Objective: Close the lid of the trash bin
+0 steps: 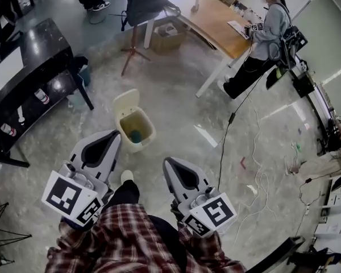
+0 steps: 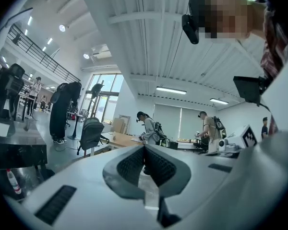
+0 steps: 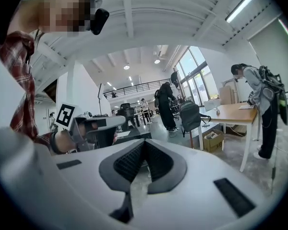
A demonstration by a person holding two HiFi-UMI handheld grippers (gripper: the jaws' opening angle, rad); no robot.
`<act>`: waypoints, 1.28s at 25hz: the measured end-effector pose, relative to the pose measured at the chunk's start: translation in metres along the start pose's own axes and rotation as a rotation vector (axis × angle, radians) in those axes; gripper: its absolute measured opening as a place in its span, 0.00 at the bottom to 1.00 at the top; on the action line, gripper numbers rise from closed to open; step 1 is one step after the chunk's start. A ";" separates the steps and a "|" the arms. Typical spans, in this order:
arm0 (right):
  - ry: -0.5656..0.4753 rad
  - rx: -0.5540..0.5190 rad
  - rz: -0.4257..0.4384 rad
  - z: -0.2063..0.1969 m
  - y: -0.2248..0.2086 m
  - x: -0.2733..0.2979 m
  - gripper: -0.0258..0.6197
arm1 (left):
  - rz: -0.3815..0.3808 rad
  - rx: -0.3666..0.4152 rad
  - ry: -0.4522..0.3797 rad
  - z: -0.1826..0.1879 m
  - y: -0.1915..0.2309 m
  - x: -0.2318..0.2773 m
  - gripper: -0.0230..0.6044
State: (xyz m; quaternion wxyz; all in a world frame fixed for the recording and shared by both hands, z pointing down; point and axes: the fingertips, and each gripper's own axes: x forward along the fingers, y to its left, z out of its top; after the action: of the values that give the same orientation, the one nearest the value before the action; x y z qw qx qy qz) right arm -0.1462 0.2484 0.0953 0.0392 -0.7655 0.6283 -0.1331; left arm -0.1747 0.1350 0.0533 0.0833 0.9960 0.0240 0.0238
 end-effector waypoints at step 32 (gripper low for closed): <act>0.307 -0.118 0.575 0.046 -0.233 0.252 0.06 | 0.627 -0.169 -0.077 -0.010 0.158 0.186 0.06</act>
State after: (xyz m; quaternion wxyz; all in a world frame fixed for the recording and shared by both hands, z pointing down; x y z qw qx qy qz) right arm 0.1312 0.0463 0.1425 -0.0646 -0.5289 0.8237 -0.1939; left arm 0.0177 -0.0097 0.0976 0.1550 0.9445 -0.2893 0.0126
